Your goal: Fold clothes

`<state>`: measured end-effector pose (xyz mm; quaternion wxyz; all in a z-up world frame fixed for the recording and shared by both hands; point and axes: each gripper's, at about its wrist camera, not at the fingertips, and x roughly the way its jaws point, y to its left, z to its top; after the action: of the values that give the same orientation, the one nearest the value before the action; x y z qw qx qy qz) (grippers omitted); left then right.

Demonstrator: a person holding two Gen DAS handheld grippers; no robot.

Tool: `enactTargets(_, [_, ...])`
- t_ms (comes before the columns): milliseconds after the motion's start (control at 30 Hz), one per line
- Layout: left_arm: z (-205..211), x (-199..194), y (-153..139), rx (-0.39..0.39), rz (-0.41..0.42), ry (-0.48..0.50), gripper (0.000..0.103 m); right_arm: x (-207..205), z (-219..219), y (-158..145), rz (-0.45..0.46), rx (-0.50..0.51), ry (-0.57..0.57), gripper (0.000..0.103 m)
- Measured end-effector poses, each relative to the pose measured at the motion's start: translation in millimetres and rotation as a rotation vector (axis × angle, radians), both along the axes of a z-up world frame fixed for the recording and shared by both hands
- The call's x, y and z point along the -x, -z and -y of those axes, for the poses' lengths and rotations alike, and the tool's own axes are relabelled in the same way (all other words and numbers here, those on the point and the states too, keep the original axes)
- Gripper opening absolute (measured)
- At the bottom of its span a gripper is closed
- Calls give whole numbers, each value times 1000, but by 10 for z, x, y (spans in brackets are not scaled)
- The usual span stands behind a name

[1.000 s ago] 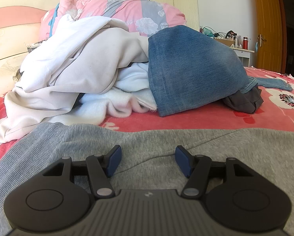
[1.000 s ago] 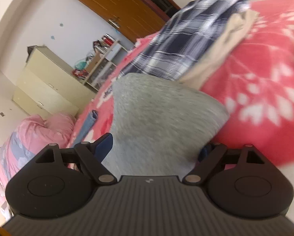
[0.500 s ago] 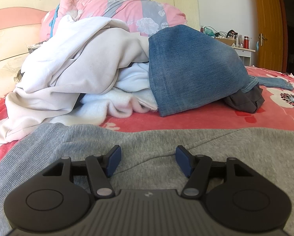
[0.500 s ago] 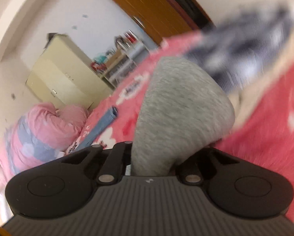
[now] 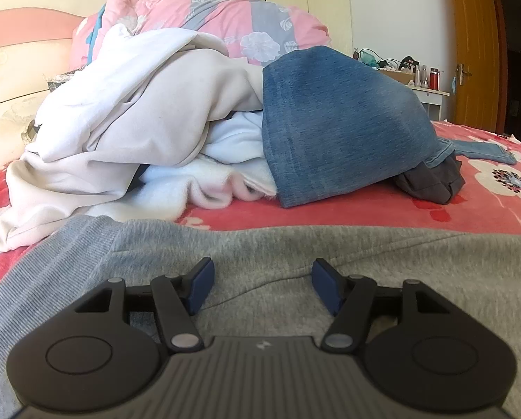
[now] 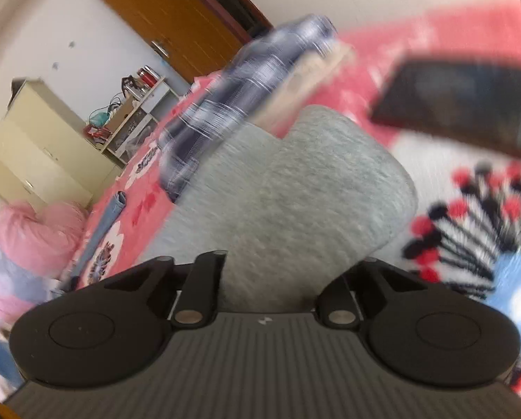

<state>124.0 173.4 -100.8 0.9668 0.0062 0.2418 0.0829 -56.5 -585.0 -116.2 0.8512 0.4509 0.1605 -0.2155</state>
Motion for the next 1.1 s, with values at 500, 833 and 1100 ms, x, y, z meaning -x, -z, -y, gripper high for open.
enactTargets(500, [4, 17, 1, 2, 2, -2, 64, 513, -634, -1094, -184, 420, 140, 75])
enactTargets(833, [-7, 24, 2, 10, 5, 1, 65, -1057, -2774, -1210, 23, 872, -790, 75])
enactTargets(1100, [-31, 18, -5, 24, 9, 9, 66, -2205, -4258, -731, -12, 1026, -1444, 54])
